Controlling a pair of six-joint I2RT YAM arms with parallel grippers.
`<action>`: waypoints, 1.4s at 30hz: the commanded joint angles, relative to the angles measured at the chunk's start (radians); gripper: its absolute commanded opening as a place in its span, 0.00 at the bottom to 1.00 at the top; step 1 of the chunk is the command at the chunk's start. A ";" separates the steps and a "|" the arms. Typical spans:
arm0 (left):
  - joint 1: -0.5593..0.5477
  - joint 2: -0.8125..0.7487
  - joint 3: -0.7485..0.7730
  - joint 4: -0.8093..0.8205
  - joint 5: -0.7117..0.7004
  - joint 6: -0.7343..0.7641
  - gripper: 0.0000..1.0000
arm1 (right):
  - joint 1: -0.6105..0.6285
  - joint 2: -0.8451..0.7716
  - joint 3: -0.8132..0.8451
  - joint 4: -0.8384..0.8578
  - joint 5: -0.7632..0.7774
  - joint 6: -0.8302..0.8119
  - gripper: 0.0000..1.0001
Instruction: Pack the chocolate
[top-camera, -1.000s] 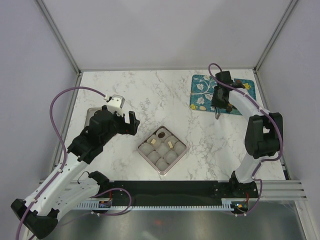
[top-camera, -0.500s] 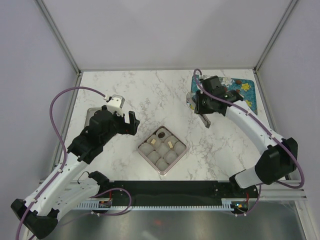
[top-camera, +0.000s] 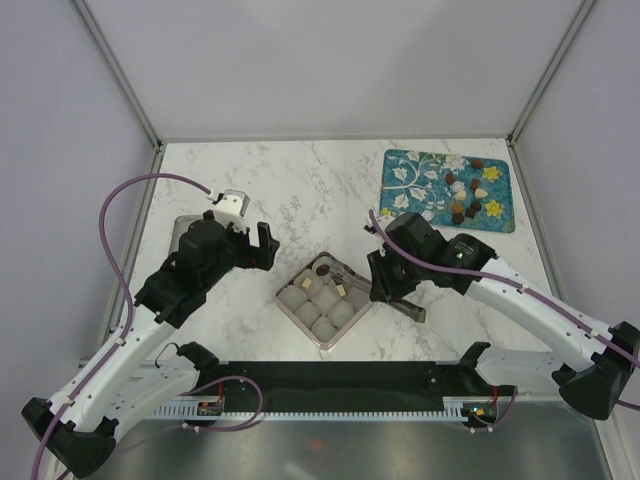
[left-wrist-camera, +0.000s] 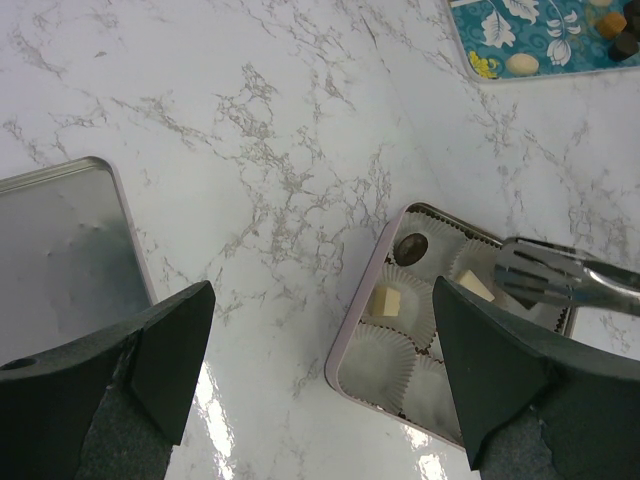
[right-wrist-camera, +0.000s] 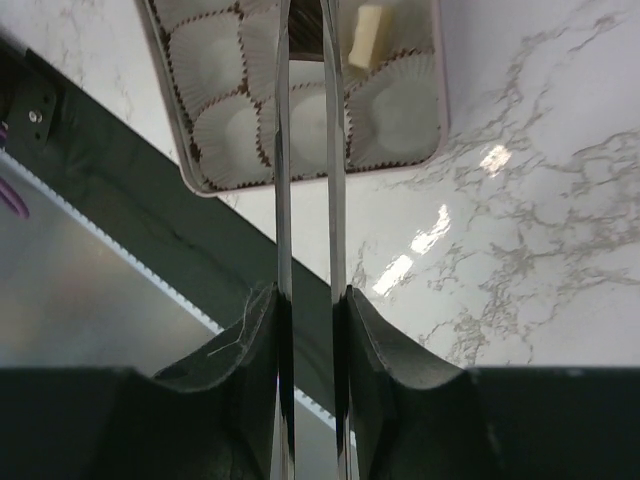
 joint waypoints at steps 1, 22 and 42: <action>0.000 -0.003 0.017 0.020 -0.022 -0.002 0.98 | 0.064 -0.033 -0.044 0.016 -0.043 0.046 0.33; 0.000 -0.014 0.014 0.018 -0.021 -0.004 0.98 | 0.163 0.084 -0.078 0.163 0.064 0.118 0.38; -0.002 -0.023 0.013 0.018 -0.021 -0.004 0.98 | 0.126 0.093 0.149 0.064 0.225 0.099 0.43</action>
